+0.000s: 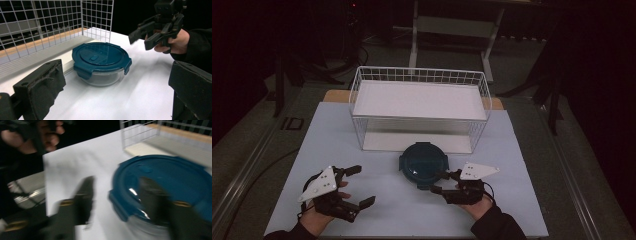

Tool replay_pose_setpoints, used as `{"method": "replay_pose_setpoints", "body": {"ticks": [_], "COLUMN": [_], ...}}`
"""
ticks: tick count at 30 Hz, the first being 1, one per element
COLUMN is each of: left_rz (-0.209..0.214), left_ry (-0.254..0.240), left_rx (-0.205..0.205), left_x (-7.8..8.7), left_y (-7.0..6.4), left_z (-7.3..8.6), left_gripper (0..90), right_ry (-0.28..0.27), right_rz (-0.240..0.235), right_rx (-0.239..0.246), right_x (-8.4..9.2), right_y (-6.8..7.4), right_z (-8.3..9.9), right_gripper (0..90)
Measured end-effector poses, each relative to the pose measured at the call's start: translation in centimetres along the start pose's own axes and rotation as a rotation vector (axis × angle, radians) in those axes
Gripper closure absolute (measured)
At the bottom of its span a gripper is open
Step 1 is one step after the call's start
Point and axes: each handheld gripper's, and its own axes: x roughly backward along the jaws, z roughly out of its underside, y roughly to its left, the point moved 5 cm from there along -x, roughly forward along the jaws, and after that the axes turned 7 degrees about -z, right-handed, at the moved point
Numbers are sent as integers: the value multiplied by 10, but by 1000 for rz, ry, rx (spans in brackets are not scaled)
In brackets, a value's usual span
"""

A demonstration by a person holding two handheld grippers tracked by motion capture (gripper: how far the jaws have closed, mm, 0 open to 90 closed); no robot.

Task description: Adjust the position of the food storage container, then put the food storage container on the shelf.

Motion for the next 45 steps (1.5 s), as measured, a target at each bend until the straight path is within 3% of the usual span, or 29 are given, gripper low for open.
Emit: {"method": "replay_pose_setpoints", "body": {"ticks": [2,4,5,6,7,9,12,14,16,18,20,22,25,27,29,33,37,39,45], "left_rz": [10,10,29,28,27,28,19,21,9,8,9,35,39,24,52,28,36,41,49], "left_ry": [6,6,2,0,-3,-2,3,8,22,50,85,146,232,257,297,348,420,447,491], "left_rx": [-3,-3,15,23,28,48,67,93,115,145,168,212,274,317,391,505,567,598,701], "left_x": [-5,-5,-16,-20,-23,-31,-42,-49,-57,-64,-73,-82,-95,-102,-108,-116,-125,-129,-135], "left_y": [-1,-1,1,2,3,5,10,13,17,21,24,26,30,33,37,47,50,52,60], "left_z": [-6,-6,-18,-21,-25,-31,-40,-45,-47,-46,-43,-38,-28,-23,-19,-9,2,8,21], "left_gripper": [5,5,5,5,5,5,5,5,5,5,6,6,6,6,6,6,6,6,13], "right_ry": [-39,-41,-41,-81,-94,-73,-67,-46,-79,-89,-101,-89,-122,-141,-137,-143,-128,-121,-107], "right_rz": [9,6,6,24,29,100,169,173,171,217,233,256,273,276,287,323,328,311,299], "right_rx": [-19,-17,-17,9,9,40,89,37,16,36,54,66,88,106,108,113,131,115,104], "right_x": [5,7,7,15,18,23,31,36,41,45,47,47,48,47,46,41,35,32,28], "right_y": [-3,-4,-4,-7,-8,-13,-19,-24,-29,-33,-34,-35,-34,-33,-33,-32,-30,-30,-30], "right_z": [-2,-2,-2,-9,-11,-14,-18,-19,-22,-24,-26,-28,-32,-34,-35,-37,-38,-36,-28], "right_gripper": [245,245,138,102,105,132,142,143,170,169,141,132,119,114,112,96,96,97,101]}}
